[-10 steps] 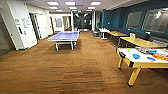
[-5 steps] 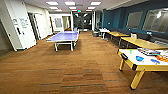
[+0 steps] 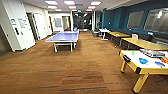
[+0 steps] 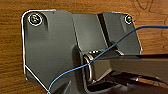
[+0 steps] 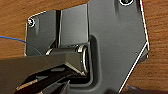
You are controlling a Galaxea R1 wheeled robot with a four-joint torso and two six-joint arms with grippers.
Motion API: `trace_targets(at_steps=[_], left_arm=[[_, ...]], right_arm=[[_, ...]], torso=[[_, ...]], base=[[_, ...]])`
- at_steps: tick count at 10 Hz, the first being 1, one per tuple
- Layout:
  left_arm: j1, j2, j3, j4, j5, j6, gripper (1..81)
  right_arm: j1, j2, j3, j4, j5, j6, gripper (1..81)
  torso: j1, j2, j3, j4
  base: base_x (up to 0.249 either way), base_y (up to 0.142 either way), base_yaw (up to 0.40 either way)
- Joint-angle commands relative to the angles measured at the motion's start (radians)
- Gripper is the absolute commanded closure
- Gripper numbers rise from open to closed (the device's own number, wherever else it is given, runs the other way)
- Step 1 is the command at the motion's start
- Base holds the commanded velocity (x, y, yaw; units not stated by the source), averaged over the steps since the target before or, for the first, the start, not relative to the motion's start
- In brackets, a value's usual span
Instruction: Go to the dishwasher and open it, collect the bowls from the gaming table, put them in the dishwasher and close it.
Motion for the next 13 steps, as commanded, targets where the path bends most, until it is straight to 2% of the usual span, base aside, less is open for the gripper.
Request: trace_targets(at_steps=[1, 13], left_arm=[[-0.037, 0.003, 0.004, 0.015, 0.051, 0.001, 1.0], [-0.037, 0.006, 0.004, 0.017, 0.051, 0.001, 1.0]], right_arm=[[0.042, 0.004, 0.007, -0.004, -0.065, -0.005, 1.0], [0.041, 0.006, 0.007, -0.004, -0.065, -0.005, 1.0]], torso=[[0.000, 0.000, 0.000, 0.000], [0.000, 0.000, 0.000, 0.000]], base=[[0.191, 0.000, 0.000], [0.191, 0.000, 0.000]])
